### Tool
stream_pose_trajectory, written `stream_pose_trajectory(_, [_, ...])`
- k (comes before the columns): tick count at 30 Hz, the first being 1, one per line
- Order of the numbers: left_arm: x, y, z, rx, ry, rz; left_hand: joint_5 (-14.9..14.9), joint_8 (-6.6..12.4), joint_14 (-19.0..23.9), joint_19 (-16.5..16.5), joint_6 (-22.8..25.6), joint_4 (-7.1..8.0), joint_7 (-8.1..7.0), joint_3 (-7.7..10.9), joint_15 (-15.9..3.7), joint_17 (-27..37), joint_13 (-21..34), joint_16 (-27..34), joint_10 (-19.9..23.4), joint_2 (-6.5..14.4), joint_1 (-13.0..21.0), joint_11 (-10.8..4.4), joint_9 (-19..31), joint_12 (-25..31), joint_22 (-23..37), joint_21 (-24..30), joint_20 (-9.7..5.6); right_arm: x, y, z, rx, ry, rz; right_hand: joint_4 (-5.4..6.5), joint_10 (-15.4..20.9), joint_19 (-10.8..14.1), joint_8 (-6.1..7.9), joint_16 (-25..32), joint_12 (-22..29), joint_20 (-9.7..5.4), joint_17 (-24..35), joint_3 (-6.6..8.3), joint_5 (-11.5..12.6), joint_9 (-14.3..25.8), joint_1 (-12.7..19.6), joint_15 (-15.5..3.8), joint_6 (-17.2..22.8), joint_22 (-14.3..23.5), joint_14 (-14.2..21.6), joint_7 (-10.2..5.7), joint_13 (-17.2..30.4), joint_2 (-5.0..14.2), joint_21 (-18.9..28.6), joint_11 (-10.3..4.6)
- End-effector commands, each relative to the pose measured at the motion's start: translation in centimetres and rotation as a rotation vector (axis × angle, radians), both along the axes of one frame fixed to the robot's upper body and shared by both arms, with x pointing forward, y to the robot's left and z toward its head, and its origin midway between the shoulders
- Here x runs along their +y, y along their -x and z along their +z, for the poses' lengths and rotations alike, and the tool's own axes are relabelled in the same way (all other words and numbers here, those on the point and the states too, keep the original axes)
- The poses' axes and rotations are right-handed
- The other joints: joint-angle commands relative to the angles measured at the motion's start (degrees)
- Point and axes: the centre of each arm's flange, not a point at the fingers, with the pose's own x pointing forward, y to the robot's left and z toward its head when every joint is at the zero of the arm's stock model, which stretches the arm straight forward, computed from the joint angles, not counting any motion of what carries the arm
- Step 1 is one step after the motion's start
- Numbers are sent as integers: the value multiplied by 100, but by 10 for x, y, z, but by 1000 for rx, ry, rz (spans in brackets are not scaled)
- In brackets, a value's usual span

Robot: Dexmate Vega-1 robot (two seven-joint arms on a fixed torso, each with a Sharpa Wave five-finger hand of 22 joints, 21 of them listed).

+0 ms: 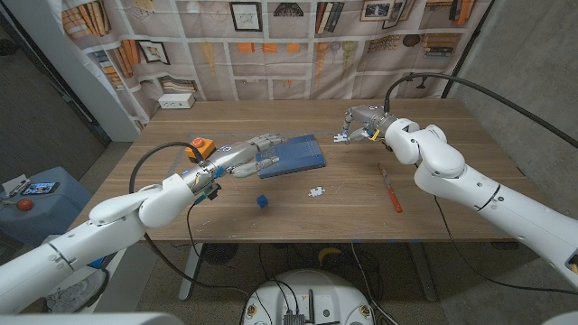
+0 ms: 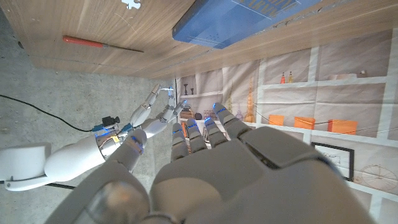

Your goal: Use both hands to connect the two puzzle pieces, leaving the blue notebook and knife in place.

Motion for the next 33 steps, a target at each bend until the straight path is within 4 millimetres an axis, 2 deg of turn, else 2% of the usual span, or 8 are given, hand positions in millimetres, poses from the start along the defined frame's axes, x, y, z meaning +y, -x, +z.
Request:
stream_pose_trajectory(1, [-16,-5,-8,-6,-159,-5,48,12,-146,-179,-39,150,-10,-43,-581,23,11,-31,-107,494,-118,-45,6,-13,23,-40,-425,-8,8,-3,8,-14,-16,25,41,34,-4,35,-23,31,25,-15,-9,18,22,-4,54,25,48,-16,15,73,-22,-2])
stream_pose_trajectory(5, [-23,-7,-10,5,-195,9,64,10,-419,-512,-117,322,15,-143,-523,28,9,-48,-249,465,-187,-23,4,-28,31,-49,-420,-9,11,-5,11,-18,-18,25,41,39,-3,38,-27,31,27,-15,-11,18,24,-11,58,26,58,-16,16,77,-21,0])
stream_pose_trajectory(7, [-28,-7,-12,4,-237,16,69,4,-491,-626,-156,359,45,-180,-504,31,9,-46,-303,460,-202,-17,4,-35,34,-53,-401,-11,13,-6,15,-20,-17,26,44,38,-3,40,-29,28,28,-15,-13,18,24,-9,63,26,64,-16,16,80,-22,0])
stream_pose_trajectory(10, [-34,-9,-16,27,-265,22,84,-9,-751,-981,-305,438,70,-334,-427,43,9,-40,-498,448,-244,-41,6,-49,46,-49,-417,-12,15,-8,15,-22,-15,27,46,39,-2,41,-31,31,29,-16,-14,18,25,-7,68,26,67,-16,16,84,-22,-1])
stream_pose_trajectory(18, [-44,-14,-24,67,-288,41,114,-28,-1180,-1498,-668,477,117,-602,-326,58,11,-31,-871,506,-268,-34,8,-56,68,-28,-418,-16,19,-12,19,-26,-11,28,56,39,0,46,-37,26,32,-19,-20,17,26,-5,80,26,83,-16,16,91,-24,-4])
stream_pose_trajectory(21, [-47,-16,-27,77,-300,50,123,-30,-1334,-1652,-787,484,137,-678,-307,60,11,-36,-1032,539,-269,31,8,-69,73,-21,-414,-17,20,-13,20,-29,-10,28,68,42,0,45,-36,23,33,-20,-22,17,27,-6,84,26,83,-16,16,95,-24,-6])
stream_pose_trajectory(33, [-61,-25,-36,111,-366,64,138,-12,-1613,-1999,-982,502,157,-828,-242,68,11,-19,-1343,611,-276,58,9,-71,86,-11,-369,-21,24,-18,21,-36,-5,30,86,47,1,48,-40,23,37,-24,-30,16,27,-25,99,26,92,-16,17,106,-24,-12])
